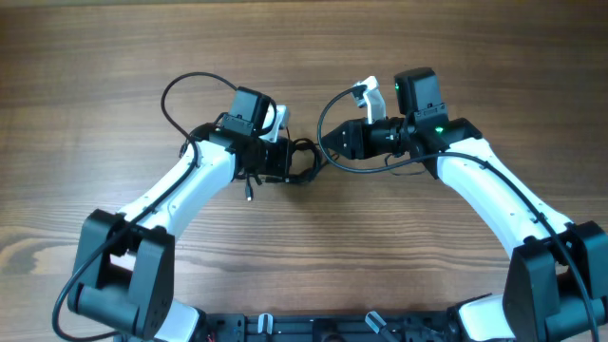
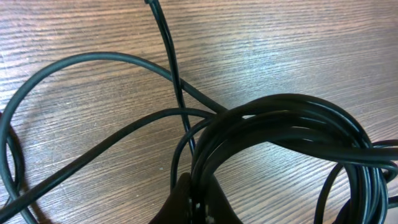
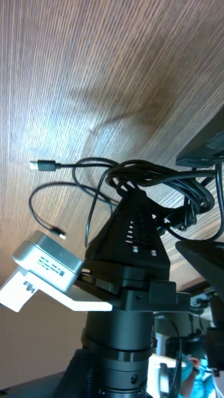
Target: Untangle cables
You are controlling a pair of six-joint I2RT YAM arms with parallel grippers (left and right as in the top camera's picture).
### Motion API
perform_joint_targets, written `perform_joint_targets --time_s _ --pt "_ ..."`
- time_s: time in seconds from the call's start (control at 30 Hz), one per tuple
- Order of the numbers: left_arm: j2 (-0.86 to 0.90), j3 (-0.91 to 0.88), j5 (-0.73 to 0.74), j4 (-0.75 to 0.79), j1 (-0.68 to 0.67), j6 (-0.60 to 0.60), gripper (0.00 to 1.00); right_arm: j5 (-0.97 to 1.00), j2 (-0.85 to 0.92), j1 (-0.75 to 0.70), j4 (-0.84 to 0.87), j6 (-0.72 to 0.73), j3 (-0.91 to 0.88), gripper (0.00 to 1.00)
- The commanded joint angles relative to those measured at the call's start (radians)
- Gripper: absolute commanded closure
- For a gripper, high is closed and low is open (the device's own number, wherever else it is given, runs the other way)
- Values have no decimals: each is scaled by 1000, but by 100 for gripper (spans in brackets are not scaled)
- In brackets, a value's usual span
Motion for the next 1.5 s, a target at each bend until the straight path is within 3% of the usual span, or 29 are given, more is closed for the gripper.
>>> perform_joint_targets --time_s 0.0,0.13,0.2,0.3,0.33,0.4,0.47,0.53,0.57,0.77,0.87,0.97,1.03,1.23,1.3,1.37,1.47 --pt "-80 -4 27 1 5 5 96 -55 -18 1 11 -29 12 60" --pt "-148 -4 83 1 5 5 96 -55 -17 3 12 -43 12 61" --pt "-147 -4 83 -1 5 1 96 -56 -17 3 23 -37 12 75" --pt "-147 -4 83 0 5 1 96 -56 -17 3 34 -19 12 86" --pt "-147 -4 82 1 5 1 96 -56 -17 3 22 -20 12 96" --pt "-147 -4 7 1 6 -21 96 -35 -17 2 -19 -18 11 96" --pt "-147 -4 -95 4 6 -76 96 217 -17 2 -146 144 10 96" --pt "-148 -4 -106 13 6 -86 96 594 -17 2 -344 346 0 96" --pt "-148 -4 -106 14 6 -101 96 692 -17 2 -400 393 -6 96" --pt "-148 -4 -106 16 6 -108 96 794 -17 2 -489 406 -18 94" --pt "-148 -4 -88 16 6 -111 96 734 -17 2 -466 381 -18 96" --pt "-145 -4 20 15 6 -111 94 426 -17 2 -360 153 -18 96" --pt "-142 -4 27 -2 6 -157 76 204 -17 2 -277 120 -18 96" --pt "-141 -4 87 -30 24 -190 75 -516 -17 2 182 -31 -18 96" --pt "-141 -4 113 -29 69 -209 75 -264 -17 2 143 110 -18 96" --pt "-141 -4 197 -15 128 -209 74 -460 -18 12 143 -13 -18 96" --pt "-141 -4 367 35 193 -209 62 -511 -18 14 166 7 -17 96"
